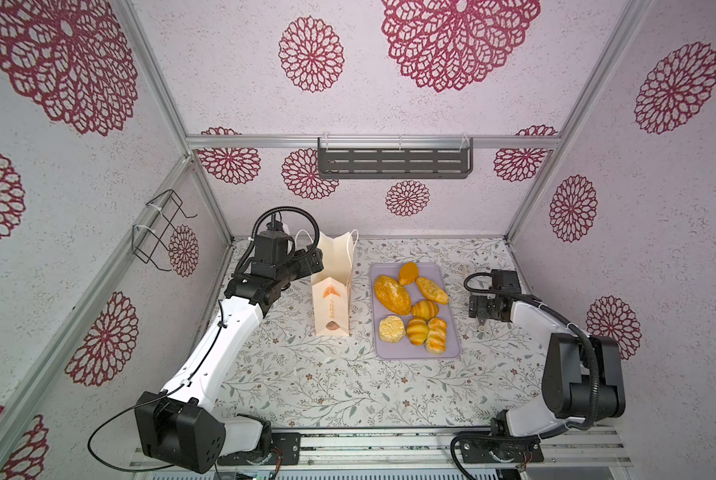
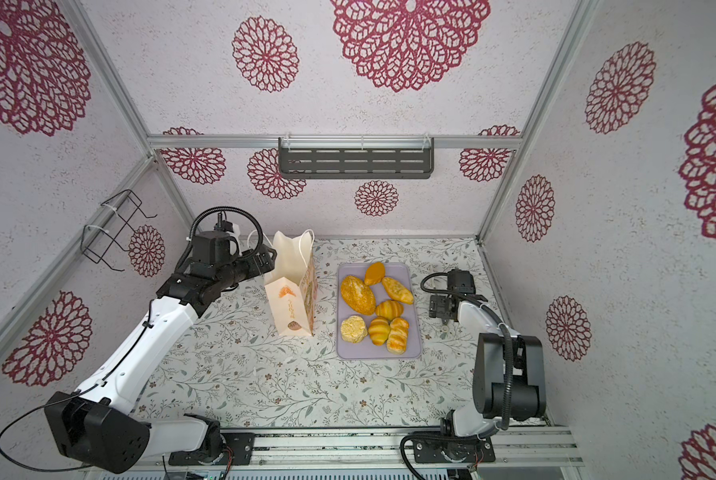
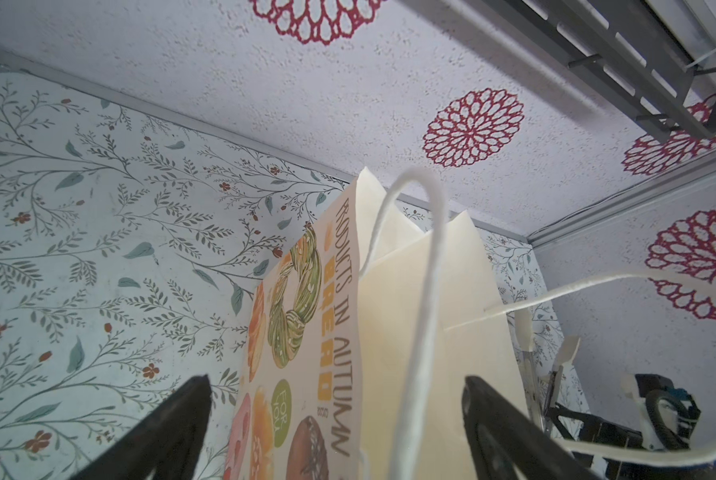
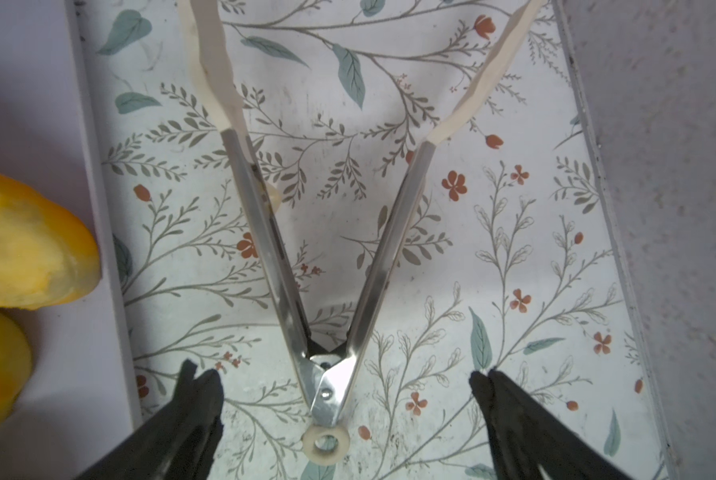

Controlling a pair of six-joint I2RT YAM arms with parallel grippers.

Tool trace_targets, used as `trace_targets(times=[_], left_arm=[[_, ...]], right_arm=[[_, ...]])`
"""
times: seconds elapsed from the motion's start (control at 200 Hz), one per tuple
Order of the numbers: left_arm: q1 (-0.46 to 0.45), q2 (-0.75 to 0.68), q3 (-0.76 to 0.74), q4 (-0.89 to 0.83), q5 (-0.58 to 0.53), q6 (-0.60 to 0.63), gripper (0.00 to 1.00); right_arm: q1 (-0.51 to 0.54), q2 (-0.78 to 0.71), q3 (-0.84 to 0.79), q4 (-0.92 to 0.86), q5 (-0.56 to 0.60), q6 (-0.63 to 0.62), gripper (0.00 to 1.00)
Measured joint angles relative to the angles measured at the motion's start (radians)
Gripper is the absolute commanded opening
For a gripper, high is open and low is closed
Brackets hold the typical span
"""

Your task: Place the fake bread into the paper bag

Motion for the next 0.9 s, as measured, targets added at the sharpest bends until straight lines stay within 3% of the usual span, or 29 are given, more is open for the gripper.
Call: trace_targets(times=[0.28,0.44,0.651,0.901], left_arm=[[0.016,0.002,0.187,-0.034,-0.026,0.042,0.97],[0.088,0.008,0.245,-0.034,-0.028,0.061,0.97],[0.218,-0.003,0.179,0.007,-0.004,0.080,0.97],[0.234,-0.057,0.026,0.054,-0.001,0.111,0.97]], right_arm=[[0.000,0.085,0.054,0.031,0.000,-0.015,0.99],[0.000,0.137,0.079,0.043,0.000,-0.020,0.99],[0.000,0.203,0.140,0.041,0.006,-0.010,0.97],[0.000,0.248,0.154,0.041,0.023,0.021,0.94]])
